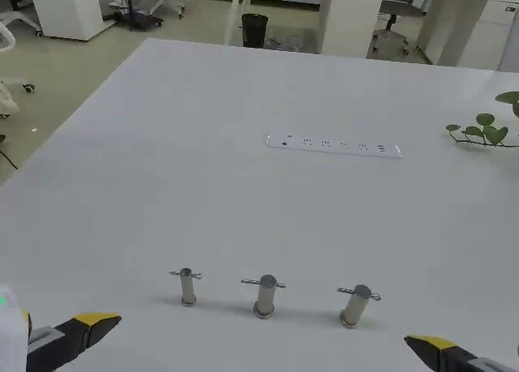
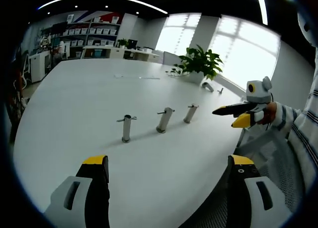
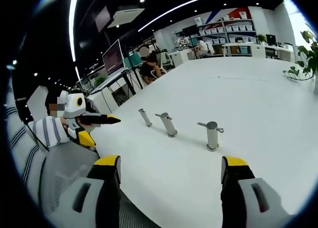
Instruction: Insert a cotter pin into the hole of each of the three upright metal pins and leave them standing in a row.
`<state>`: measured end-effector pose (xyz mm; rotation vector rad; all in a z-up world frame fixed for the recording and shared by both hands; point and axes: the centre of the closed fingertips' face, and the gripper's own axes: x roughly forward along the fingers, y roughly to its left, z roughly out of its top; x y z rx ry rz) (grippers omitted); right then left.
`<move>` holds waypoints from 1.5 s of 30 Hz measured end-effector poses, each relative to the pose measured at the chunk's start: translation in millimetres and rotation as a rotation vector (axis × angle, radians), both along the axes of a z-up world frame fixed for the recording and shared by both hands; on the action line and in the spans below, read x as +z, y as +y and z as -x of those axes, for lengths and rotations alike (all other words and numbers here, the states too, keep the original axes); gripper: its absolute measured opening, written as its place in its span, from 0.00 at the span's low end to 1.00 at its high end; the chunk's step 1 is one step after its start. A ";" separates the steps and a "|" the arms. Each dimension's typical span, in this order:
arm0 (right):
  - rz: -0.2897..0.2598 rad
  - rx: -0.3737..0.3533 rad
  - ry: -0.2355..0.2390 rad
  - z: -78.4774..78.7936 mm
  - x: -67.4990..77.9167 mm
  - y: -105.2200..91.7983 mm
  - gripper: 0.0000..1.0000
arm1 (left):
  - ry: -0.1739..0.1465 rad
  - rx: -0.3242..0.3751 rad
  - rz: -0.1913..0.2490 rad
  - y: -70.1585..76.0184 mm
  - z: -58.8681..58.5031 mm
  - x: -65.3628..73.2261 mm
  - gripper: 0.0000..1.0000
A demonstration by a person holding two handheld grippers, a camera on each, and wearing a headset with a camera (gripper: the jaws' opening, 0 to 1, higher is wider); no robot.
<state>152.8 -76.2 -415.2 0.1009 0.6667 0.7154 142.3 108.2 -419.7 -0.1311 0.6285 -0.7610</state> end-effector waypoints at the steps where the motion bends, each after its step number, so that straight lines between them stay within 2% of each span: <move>1: 0.004 0.000 0.008 0.9 -1.6 -0.3 0.82 | 0.002 0.011 0.005 1.6 -0.3 0.6 0.99; 5: 0.018 0.015 0.017 4.7 -4.1 0.6 0.85 | 0.020 0.029 -0.011 7.2 1.3 -1.7 0.99; 11: 0.022 0.008 0.040 8.1 -8.1 1.3 0.86 | 0.026 0.060 -0.011 11.9 2.6 -2.5 0.99; 16: 0.045 0.007 0.056 12.7 -14.7 2.8 0.98 | 0.036 0.075 0.005 12.0 5.7 -3.2 0.99; 17: 0.065 -0.004 0.045 11.7 -15.3 -0.5 0.98 | 0.040 0.079 0.010 12.0 6.4 -3.2 0.99; 20: 0.052 -0.010 0.060 12.4 -16.1 -0.6 0.98 | 0.046 0.089 0.024 12.5 7.6 -3.0 0.99; 21: 0.045 -0.011 0.062 12.3 -15.9 -0.4 0.98 | 0.044 0.089 0.024 12.8 7.7 -3.0 0.99; 22: 0.043 -0.012 0.067 12.6 -16.3 -0.2 0.98 | 0.022 0.087 0.018 13.7 6.4 -2.5 0.99; 25: 0.054 -0.012 0.076 13.2 -18.9 -0.8 0.98 | 0.034 0.104 0.030 15.1 5.1 -3.8 0.99; 29: 0.058 -0.009 0.086 13.9 -21.3 0.2 0.98 | 0.022 0.125 0.055 14.7 2.6 -1.9 0.99; 32: 0.068 -0.001 0.088 13.7 -22.1 1.5 0.98 | 0.013 0.128 0.046 14.4 1.9 -3.0 0.99; 36: 0.072 -0.001 0.092 12.6 -23.4 2.1 0.98 | 0.018 0.121 0.024 14.0 2.6 -7.1 0.98; 39: 0.081 0.004 0.097 13.1 -25.5 3.0 0.98 | 0.032 0.110 0.040 10.2 5.5 -8.1 0.98; 41: 0.085 0.003 0.099 13.2 -26.6 2.4 0.98 | 0.036 0.107 0.034 9.6 6.4 -9.8 0.98; 44: 0.083 -0.006 0.100 13.5 -27.5 1.6 0.96 | 0.049 0.106 0.028 9.5 7.1 -12.1 0.99; 45: 0.083 -0.010 0.102 13.6 -28.1 1.2 0.96 | 0.067 0.112 0.028 9.6 7.4 -14.3 0.99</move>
